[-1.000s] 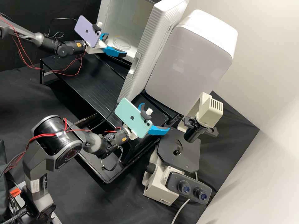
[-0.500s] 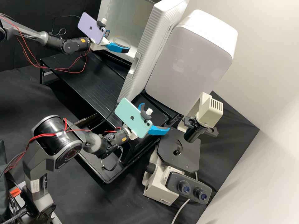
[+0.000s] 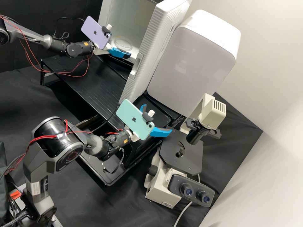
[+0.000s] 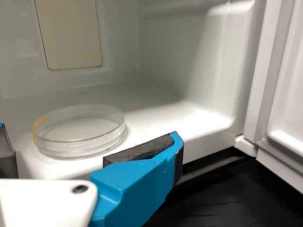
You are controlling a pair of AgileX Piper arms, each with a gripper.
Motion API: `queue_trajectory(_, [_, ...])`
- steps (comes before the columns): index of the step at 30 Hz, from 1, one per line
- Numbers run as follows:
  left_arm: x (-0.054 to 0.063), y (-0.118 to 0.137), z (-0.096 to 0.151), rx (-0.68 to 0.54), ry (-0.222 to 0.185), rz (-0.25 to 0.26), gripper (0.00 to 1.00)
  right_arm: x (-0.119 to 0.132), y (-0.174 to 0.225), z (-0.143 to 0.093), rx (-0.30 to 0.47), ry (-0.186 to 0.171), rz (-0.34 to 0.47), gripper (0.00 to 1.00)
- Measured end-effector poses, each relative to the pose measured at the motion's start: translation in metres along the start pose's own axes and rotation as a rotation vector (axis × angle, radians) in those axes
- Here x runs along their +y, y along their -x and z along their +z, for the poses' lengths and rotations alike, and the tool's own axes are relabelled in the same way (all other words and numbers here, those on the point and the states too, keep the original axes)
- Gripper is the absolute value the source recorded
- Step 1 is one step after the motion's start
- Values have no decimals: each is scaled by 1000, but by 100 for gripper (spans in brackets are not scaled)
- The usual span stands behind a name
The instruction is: Take the petri dish out of the incubator
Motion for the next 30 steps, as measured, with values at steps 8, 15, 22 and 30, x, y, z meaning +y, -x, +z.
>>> queue_trajectory(8, [-4,-2,0,3,0,-9,100,0,0,0,0,0,0,100])
queue_trajectory(15, [-2,-3,-1,4,10,-4,100,0,0,0,0,0,0,100])
queue_trajectory(22, [12,-6,3,-8,74,-2,100,0,0,0,0,0,0,100])
queue_trajectory(30, [14,-15,2,23,85,0,100,0,0,0,0,0,0,100])
